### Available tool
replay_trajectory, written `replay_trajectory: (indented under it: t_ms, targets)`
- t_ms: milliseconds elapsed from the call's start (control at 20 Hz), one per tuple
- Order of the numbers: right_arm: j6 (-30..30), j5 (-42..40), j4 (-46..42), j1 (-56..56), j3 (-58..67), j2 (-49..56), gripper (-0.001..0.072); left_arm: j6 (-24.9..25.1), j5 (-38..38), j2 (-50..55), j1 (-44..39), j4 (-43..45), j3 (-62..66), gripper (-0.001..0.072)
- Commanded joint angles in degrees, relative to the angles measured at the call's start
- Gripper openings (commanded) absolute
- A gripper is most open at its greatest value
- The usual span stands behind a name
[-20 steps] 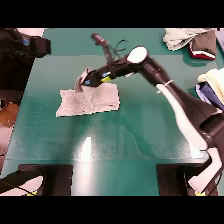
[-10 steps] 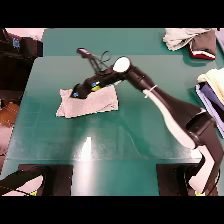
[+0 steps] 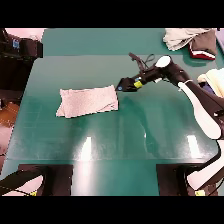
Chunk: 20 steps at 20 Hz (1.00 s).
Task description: Fold the shirts.
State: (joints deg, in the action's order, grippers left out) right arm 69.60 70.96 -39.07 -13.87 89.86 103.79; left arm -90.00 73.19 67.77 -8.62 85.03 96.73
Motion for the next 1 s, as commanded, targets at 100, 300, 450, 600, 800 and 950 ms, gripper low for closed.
replay_trajectory:
  t_ms: [100, 300, 450, 600, 800, 950]
  targets:
    - [2.23, 0.50, -0.87, -0.61, -1.09, 5.57, 0.0672, 0.02, -0.52, -0.02, -0.04, -0.11, -0.02, 0.0021]
    - [3.45, -0.48, 1.46, -6.49, 5.66, 11.43, 0.0672, 0.04, -0.04, -0.02, -0.04, -0.09, -0.02, 0.0021]
    - [3.43, -3.91, 9.66, -9.18, 8.98, 14.38, 0.0567, 0.55, 0.68, -0.02, -0.04, -0.09, -0.02, 0.0021]
    - [2.95, -7.63, 11.02, -10.56, 10.67, 14.80, 0.0203, 0.55, 1.57, -0.02, -0.04, -0.09, -0.02, 0.0021]
    - [0.22, -2.95, 10.08, -8.63, 15.65, 14.73, 0.0010, 0.50, 1.64, -0.02, -0.04, -0.11, -0.02, 0.0021]
    - [1.86, 4.55, 5.68, -2.67, 21.07, 13.70, 0.0010, 0.44, 1.92, -0.02, -0.04, -0.13, -0.02, 0.0021]
